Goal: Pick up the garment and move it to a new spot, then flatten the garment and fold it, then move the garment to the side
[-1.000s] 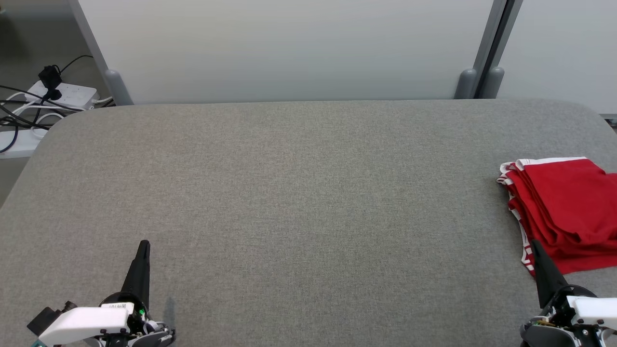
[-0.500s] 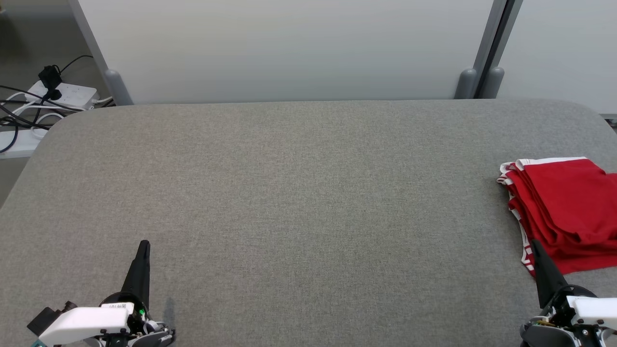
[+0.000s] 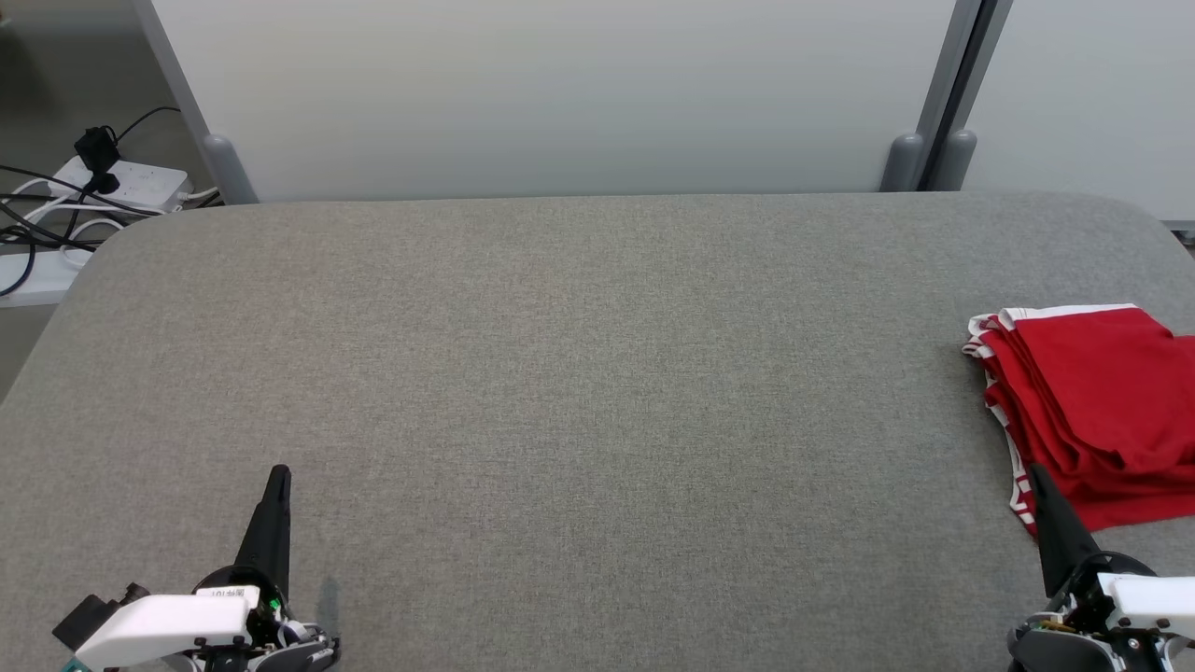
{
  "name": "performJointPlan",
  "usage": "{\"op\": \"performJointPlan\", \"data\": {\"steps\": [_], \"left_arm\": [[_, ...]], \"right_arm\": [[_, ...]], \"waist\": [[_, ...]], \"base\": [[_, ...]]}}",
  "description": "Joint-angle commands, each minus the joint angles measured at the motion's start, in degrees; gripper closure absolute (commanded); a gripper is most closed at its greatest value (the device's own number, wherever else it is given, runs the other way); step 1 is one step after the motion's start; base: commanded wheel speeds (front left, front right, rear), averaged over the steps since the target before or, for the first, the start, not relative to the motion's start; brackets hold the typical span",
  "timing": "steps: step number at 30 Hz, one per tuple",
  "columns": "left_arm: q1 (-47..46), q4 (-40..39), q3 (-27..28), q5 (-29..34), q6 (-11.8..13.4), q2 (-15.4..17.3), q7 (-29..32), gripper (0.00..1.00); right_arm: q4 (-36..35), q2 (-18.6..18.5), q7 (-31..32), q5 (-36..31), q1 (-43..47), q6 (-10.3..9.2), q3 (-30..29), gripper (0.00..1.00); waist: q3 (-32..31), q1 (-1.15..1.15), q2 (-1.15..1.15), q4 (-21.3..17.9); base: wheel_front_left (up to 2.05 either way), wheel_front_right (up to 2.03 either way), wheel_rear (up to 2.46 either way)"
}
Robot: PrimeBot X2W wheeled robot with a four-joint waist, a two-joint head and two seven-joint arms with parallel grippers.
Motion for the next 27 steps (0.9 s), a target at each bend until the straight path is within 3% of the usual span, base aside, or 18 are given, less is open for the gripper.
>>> {"op": "performJointPlan", "data": {"steps": [1, 27], "left_arm": [[-3.31, -1.29, 1.93, -0.16, -0.44, 0.51, 0.40, 1.00], [-3.31, -1.30, 1.95, -0.15, -0.44, 0.50, 0.41, 1.00]], "right_arm": [[-1.52, -0.65, 0.58, -0.38, -2.57, 0.01, 0.84, 1.00], [-1.52, -0.60, 0.64, -0.43, -2.58, 0.01, 0.77, 1.00]], "waist": [[0.00, 0.00, 0.00, 0.00], [0.00, 0.00, 0.00, 0.00]], "base": [[0.00, 0.00, 0.00], [0.00, 0.00, 0.00]]}}
